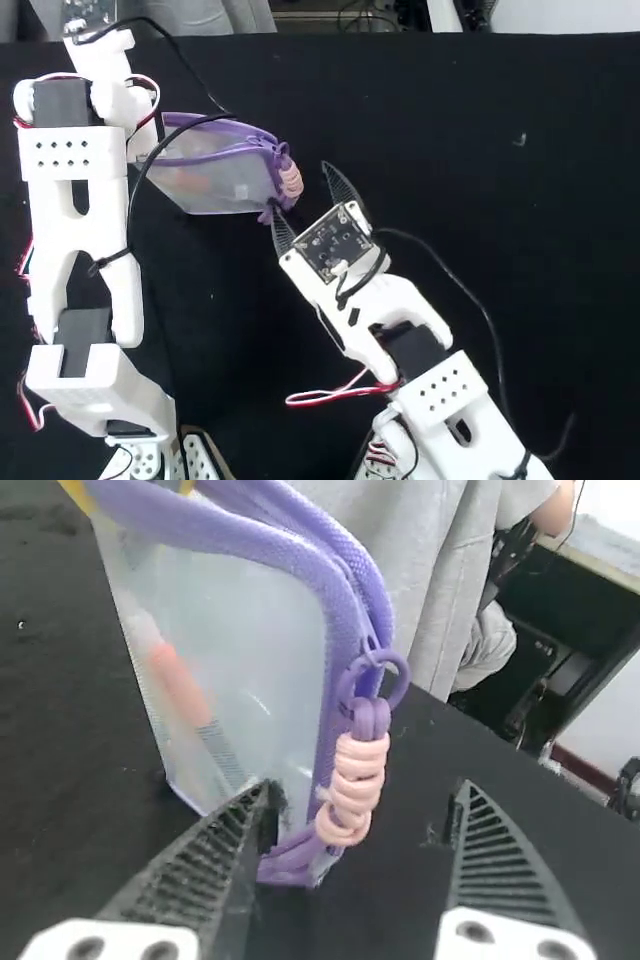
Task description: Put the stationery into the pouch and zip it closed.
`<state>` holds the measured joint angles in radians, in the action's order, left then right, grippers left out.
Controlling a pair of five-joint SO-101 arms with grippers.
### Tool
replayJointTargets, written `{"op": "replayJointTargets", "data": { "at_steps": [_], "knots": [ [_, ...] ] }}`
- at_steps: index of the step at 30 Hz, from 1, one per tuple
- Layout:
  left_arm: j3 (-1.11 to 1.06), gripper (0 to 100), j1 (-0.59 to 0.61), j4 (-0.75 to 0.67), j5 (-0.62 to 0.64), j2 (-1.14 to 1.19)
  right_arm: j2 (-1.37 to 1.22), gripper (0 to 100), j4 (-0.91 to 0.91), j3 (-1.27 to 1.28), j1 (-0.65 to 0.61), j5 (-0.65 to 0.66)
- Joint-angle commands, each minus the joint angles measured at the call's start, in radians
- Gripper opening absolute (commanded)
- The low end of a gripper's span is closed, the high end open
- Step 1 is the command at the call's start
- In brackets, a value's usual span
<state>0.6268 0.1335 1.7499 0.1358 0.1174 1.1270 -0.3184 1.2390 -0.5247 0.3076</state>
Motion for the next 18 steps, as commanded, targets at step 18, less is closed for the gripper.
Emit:
{"op": "replayJointTargets", "data": {
  "at_steps": [18],
  "knots": [
    [-0.013, 3, 0.010, 0.002, 0.005, 0.003, -0.257, 7.3, 0.259, -0.077, 0.048, -0.002]
  ]
}}
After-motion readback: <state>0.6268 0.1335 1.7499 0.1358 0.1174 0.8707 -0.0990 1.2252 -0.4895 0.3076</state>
